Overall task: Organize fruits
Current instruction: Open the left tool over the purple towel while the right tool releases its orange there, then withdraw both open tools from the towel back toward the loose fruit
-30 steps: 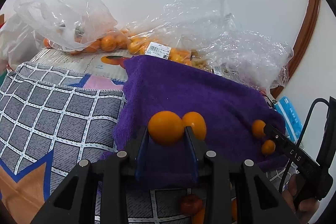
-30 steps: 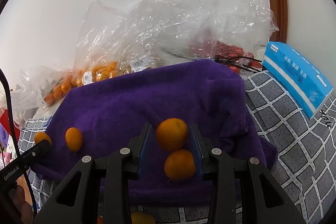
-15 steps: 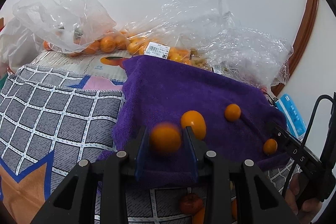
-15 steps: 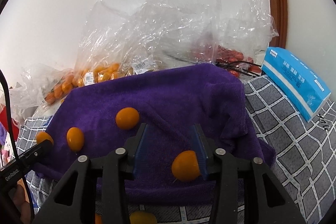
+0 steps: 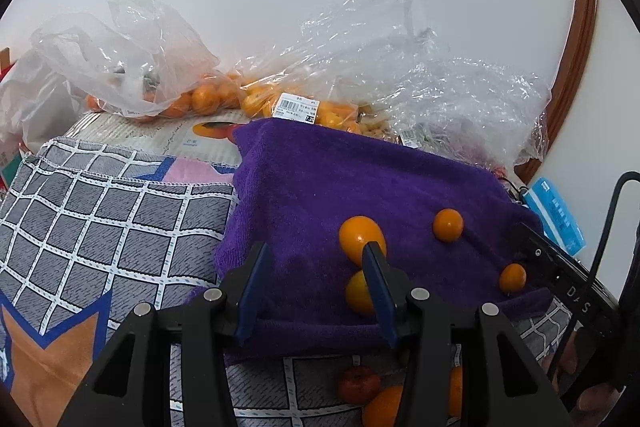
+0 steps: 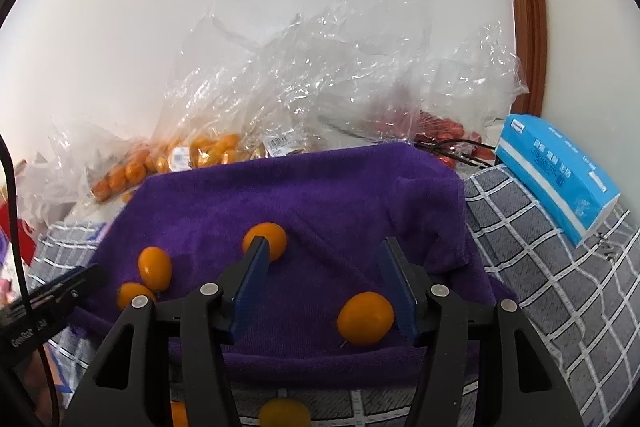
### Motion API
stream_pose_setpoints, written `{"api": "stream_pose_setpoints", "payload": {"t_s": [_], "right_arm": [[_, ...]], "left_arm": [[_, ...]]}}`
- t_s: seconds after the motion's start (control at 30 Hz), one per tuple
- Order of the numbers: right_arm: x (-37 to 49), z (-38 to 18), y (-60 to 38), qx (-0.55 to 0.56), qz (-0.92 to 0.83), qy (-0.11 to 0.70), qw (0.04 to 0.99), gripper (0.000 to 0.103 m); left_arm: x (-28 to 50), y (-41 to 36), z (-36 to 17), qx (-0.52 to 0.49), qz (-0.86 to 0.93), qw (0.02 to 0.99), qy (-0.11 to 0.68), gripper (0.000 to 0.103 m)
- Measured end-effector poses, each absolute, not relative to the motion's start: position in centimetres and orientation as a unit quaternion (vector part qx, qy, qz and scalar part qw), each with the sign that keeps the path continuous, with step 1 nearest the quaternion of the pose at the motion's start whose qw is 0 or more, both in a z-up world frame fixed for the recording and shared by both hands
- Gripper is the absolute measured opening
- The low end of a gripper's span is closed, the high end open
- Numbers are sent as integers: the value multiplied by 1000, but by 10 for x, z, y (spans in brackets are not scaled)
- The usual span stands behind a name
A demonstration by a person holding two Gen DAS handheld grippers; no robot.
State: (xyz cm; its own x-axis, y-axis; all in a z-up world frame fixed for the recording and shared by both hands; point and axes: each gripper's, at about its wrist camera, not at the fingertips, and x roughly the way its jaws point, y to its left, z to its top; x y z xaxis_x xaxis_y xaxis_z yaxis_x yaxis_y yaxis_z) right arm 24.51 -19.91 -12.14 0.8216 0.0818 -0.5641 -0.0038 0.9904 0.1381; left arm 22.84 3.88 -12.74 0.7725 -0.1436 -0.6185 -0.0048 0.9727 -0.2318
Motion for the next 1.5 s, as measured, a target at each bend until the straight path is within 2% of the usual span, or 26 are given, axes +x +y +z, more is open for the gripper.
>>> {"api": "stream_pose_setpoints", "payload": {"t_s": [0.53, 0.9, 1.5], "right_arm": [[246, -120, -196, 62, 17, 331, 941, 57], [212, -93, -187, 61, 36, 321, 945, 57], [170, -122, -178, 65, 45, 370, 926, 57]], "left_arm": [[220, 41, -123, -109, -8, 943, 314, 46], [214, 39, -116, -121, -32, 941, 313, 46], [195, 50, -97, -122, -24, 932, 340, 48]]}}
